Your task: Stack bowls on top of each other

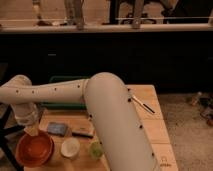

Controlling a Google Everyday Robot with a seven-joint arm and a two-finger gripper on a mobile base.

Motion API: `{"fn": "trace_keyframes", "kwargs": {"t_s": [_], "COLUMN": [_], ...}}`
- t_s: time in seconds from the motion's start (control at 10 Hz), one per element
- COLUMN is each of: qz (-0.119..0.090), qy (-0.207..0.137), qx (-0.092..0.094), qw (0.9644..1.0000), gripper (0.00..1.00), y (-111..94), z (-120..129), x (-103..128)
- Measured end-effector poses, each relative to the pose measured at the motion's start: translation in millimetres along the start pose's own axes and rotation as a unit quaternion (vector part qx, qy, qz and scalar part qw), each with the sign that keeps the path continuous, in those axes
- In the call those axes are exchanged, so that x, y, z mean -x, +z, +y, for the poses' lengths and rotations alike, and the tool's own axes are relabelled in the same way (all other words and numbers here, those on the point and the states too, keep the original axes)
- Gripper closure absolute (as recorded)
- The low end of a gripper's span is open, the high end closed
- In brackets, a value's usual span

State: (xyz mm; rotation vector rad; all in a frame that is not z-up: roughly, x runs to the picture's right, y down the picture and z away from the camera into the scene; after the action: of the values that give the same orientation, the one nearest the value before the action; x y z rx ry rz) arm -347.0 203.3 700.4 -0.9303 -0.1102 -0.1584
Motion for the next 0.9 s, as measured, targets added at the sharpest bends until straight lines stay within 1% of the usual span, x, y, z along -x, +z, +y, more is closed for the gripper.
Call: {"fn": "trace_keyframes", "kwargs": {"t_s": [0.4,0.5,0.6,0.9], "qz": [0.000,0.000,0.000,0.000], "qy": [0.000,0.000,0.000,-0.001], "qx": [0.000,0.000,0.000,0.000], "qw": [1.0000,1.0000,1.0000,1.0000], "gripper": [0.28,0.23,0.20,0.20], "y": [0.1,0.1,0.1,0.2], "z": [0.1,0.2,0.2,0.4], "x": [0.2,0.4,0.4,0.6]}}
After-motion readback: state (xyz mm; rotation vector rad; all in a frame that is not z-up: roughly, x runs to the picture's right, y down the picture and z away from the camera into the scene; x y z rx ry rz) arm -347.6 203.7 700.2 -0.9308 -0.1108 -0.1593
